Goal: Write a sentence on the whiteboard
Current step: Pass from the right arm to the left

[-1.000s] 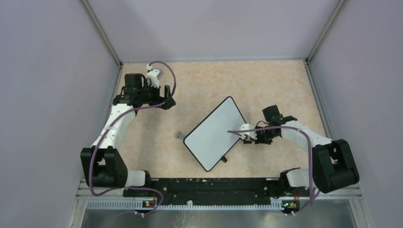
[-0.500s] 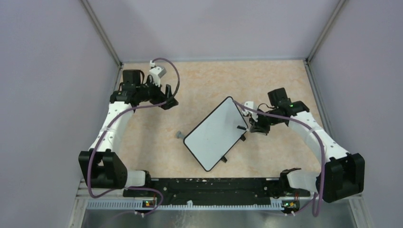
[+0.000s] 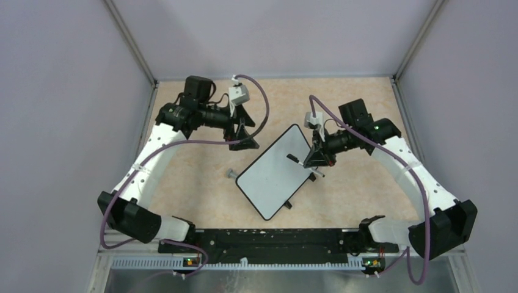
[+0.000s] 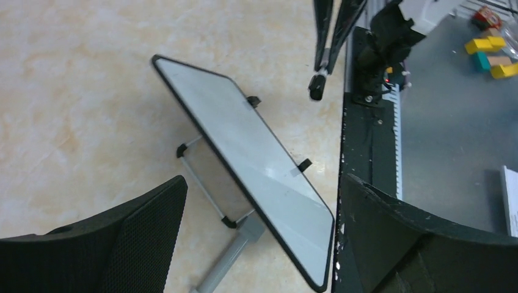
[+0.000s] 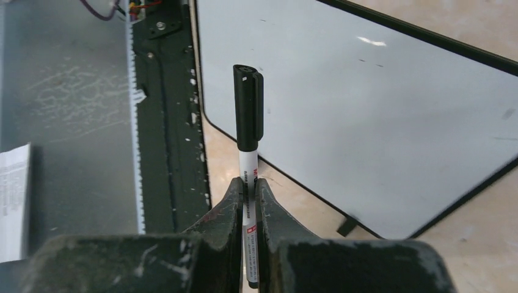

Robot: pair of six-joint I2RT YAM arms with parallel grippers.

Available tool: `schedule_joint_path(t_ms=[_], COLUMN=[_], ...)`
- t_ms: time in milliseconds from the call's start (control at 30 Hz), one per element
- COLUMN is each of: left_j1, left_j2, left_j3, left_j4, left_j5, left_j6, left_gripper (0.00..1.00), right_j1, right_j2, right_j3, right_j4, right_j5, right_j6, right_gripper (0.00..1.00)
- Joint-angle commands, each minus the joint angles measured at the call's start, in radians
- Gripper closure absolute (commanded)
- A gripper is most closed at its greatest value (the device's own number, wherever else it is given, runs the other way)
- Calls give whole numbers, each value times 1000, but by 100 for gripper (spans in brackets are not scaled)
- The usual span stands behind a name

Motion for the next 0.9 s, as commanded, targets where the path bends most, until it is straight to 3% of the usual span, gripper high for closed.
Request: schedule_joint_path(t_ms=[0,233,467,667,867], left_j1=[-126,-246,-316,-327,-346], left_j2=[1,55,-8,-45,-40], left_j3=[28,24,-83,-121,-109], left_j4=[-26,-59,55,76,75], left_j5=[23,28,-13,3,25], left_j6=[72,68,81,174,177], left_gripper=[1,7,12,19,25], right_j1=[84,135,163,172,195], right_j2=[9,-3,-13,-11,-6], right_j3=[42,32,23,3,-6], right_j4=[32,101,138,166,181], right_j5=[-57,-11,-66,-103,-103], right_j6=[131,235,298,335,347], right_gripper=[100,100,100,100,100])
